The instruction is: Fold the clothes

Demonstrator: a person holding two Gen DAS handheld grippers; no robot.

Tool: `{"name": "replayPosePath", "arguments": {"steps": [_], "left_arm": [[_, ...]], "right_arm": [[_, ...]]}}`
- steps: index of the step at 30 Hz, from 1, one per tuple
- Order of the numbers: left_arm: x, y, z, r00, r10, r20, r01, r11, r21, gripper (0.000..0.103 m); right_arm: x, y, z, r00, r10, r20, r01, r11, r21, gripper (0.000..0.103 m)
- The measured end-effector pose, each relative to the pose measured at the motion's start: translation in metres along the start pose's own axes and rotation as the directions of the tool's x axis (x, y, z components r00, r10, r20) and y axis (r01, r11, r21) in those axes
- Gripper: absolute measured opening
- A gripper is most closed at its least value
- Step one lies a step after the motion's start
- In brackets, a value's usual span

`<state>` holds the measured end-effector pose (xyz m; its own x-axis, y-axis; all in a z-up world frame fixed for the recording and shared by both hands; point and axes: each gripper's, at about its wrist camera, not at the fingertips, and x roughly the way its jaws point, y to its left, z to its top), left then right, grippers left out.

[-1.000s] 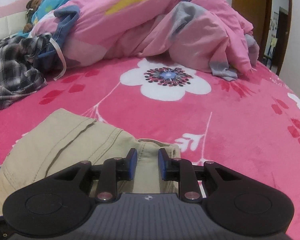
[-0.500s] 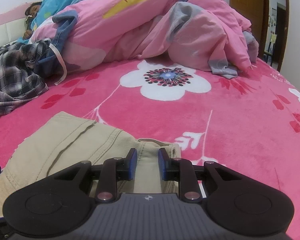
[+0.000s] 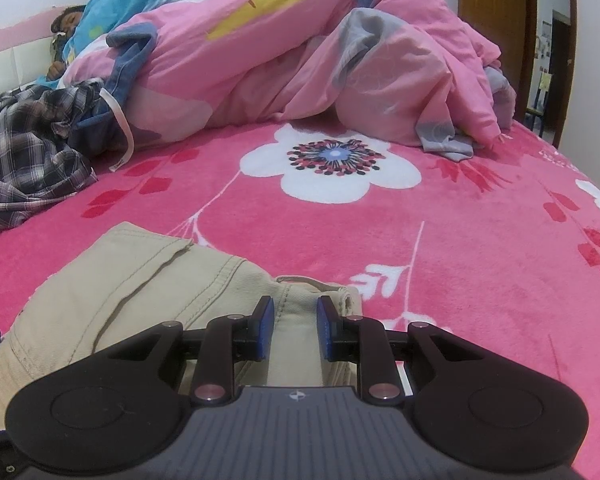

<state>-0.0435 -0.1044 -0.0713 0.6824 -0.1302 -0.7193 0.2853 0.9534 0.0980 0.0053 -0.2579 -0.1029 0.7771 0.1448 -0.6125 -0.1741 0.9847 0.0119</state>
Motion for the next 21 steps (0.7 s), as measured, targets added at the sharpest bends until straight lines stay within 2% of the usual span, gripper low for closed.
{"name": "replayPosePath", "arguments": {"steps": [13,17,21], "left_arm": [[0.001,0.000,-0.001,1.000,0.001,0.004,-0.002,1.000,0.008,0.086],[0.000,-0.002,-0.002,1.000,0.008,0.005,-0.008,1.000,0.020,0.086],[-0.001,-0.003,-0.002,1.000,0.015,0.009,-0.015,1.000,0.027,0.086]], "right_arm": [[-0.014,0.002,-0.006,1.000,0.010,0.016,-0.010,1.000,0.008,0.026],[-0.036,-0.005,-0.018,0.998,0.060,0.024,-0.062,0.995,0.079,0.027],[-0.070,-0.001,-0.022,0.998,0.055,0.031,-0.058,0.993,0.103,0.027]]}}
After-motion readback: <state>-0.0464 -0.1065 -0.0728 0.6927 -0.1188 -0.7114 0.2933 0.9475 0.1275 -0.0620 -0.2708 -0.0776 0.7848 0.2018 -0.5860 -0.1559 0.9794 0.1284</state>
